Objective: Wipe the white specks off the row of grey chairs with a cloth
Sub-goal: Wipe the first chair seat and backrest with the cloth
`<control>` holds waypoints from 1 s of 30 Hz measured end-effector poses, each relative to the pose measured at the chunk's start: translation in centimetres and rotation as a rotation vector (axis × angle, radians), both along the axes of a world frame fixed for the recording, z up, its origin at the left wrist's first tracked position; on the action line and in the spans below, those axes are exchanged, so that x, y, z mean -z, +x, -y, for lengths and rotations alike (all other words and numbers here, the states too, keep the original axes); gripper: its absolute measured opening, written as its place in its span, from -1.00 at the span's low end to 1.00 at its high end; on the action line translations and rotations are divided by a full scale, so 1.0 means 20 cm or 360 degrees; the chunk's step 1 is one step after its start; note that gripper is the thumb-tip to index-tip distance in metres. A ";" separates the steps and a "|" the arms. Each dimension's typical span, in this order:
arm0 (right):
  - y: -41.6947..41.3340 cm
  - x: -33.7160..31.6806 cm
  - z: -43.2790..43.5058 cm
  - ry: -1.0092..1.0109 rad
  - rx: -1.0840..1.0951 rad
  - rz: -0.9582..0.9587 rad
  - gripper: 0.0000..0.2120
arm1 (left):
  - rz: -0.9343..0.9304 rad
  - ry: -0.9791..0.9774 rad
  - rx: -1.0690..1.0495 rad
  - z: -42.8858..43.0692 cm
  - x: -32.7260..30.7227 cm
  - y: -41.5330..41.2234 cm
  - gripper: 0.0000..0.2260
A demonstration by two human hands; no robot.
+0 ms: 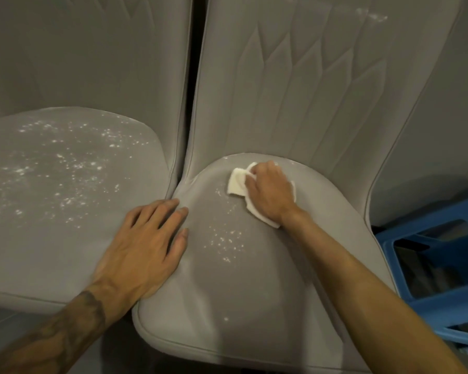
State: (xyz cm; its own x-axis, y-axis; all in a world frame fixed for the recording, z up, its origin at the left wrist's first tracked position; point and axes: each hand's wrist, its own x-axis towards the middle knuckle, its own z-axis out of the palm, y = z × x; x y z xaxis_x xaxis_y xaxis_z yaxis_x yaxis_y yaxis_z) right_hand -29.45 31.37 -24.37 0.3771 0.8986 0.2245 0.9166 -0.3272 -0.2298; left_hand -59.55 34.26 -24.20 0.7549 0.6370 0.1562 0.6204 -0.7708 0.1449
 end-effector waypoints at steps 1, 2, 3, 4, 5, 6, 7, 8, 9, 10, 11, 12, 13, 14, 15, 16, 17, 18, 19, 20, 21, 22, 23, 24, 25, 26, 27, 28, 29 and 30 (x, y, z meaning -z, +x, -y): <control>0.05 -0.01 -0.02 -0.0051 0.0110 0.0044 -0.68 | 0.0012 0.0010 -0.0008 0.00 0.00 0.00 -0.52; 0.08 -0.02 -0.05 -0.0103 0.0201 0.0099 -0.67 | 0.0020 0.0016 -0.0009 0.00 0.00 0.00 -0.52; 0.08 -0.01 -0.08 -0.0130 0.0261 0.0144 -0.66 | 0.0024 0.0015 -0.0005 0.00 0.00 0.00 -0.53; 0.04 -0.01 -0.11 -0.0126 0.0269 0.0162 -0.65 | 0.0025 0.0011 0.0002 0.00 0.00 0.00 -0.53; -0.01 0.00 -0.12 -0.0111 0.0227 0.0148 -0.64 | 0.0026 0.0009 0.0006 0.00 0.01 0.00 -0.53; -0.07 0.01 -0.11 -0.0072 0.0132 0.0117 -0.65 | 0.0028 0.0010 0.0005 0.00 0.01 0.00 -0.53; -0.13 0.02 -0.08 -0.0024 -0.0002 0.0086 -0.66 | 0.0029 0.0010 0.0001 -0.01 0.01 -0.01 -0.53; -0.16 0.03 -0.05 0.0020 -0.0130 0.0057 -0.68 | 0.0030 0.0007 0.0000 -0.01 0.02 -0.01 -0.53; -0.17 0.03 -0.02 0.0036 -0.0214 0.0027 -0.69 | 0.0033 0.0004 0.0002 -0.01 0.02 0.00 -0.52; -0.15 0.02 -0.01 0.0033 -0.0241 0.0002 -0.70 | 0.0036 0.0002 0.0005 -0.01 0.02 0.00 -0.52; -0.12 0.01 -0.02 0.0004 -0.0207 -0.0002 -0.71 | 0.0035 0.0002 0.0004 -0.01 0.02 0.00 -0.52; -0.08 0.00 -0.05 -0.0031 -0.0121 0.0025 -0.70 | 0.0035 0.0005 -0.0002 0.00 0.02 0.00 -0.52; -0.04 -0.01 -0.10 -0.0076 -0.0017 0.0067 -0.68 | 0.0039 0.0013 -0.0007 0.00 0.02 0.00 -0.53; -0.03 -0.02 -0.14 -0.0109 0.0077 0.0110 -0.66 | 0.0041 0.0016 -0.0006 0.00 0.01 0.00 -0.53; -0.05 -0.02 -0.17 -0.0120 0.0134 0.0127 -0.65 | 0.0044 0.0020 -0.0002 0.00 0.01 0.00 -0.54; -0.10 -0.02 -0.20 -0.0099 0.0124 0.0115 -0.64 | 0.0048 0.0025 -0.0001 -0.01 0.01 0.00 -0.54; -0.16 0.00 -0.20 -0.0068 0.0044 0.0076 -0.64 | 0.0049 0.0032 0.0001 0.00 0.01 0.00 -0.55; -0.23 0.02 -0.18 -0.0013 -0.0094 0.0021 -0.65 | 0.0047 0.0039 0.0005 0.00 0.01 0.00 -0.56; -0.30 0.03 -0.14 0.0026 -0.0252 -0.0013 -0.66 | 0.0040 0.0042 0.0008 0.00 0.01 0.00 -0.56; -0.33 0.04 -0.09 0.0048 -0.0383 -0.0032 -0.67 | 0.0034 0.0040 0.0010 0.00 0.01 0.00 -0.56; -0.33 0.03 -0.07 0.0040 -0.0460 -0.0046 -0.68 | 0.0034 0.0034 0.0009 0.00 0.01 0.00 -0.56; -0.30 0.02 -0.07 0.0024 -0.0478 -0.0054 -0.69 | 0.0040 0.0025 0.0007 0.00 0.01 -0.01 -0.55; -0.25 0.01 -0.09 -0.0006 -0.0428 -0.0038 -0.70 | 0.0049 0.0016 0.0003 0.00 0.02 -0.01 -0.55; -0.20 0.00 -0.13 -0.0043 -0.0320 -0.0003 -0.70 | 0.0059 0.0010 -0.0002 0.00 0.02 0.00 -0.55; -0.16 -0.01 -0.18 -0.0105 -0.0185 0.0049 -0.68 | 0.0068 0.0012 -0.0007 0.00 0.02 0.00 -0.55; -0.15 -0.01 -0.22 -0.0149 -0.0053 0.0107 -0.67 | 0.0076 0.0015 -0.0009 0.00 0.02 0.00 -0.55; -0.17 -0.01 -0.25 -0.0156 0.0024 0.0145 -0.65 | 0.0084 0.0017 -0.0007 0.00 0.02 0.00 -0.56; -0.22 -0.01 -0.27 -0.0122 0.0023 0.0144 -0.65 | 0.0088 0.0018 -0.0004 -0.01 0.02 0.00 -0.56; -0.28 0.00 -0.26 -0.0078 -0.0050 0.0100 -0.66 | 0.0090 0.0018 0.0003 -0.01 0.02 0.00 -0.56; -0.34 0.02 -0.22 -0.0023 -0.0186 0.0041 -0.67 | 0.0089 0.0021 0.0009 -0.01 0.02 -0.01 -0.57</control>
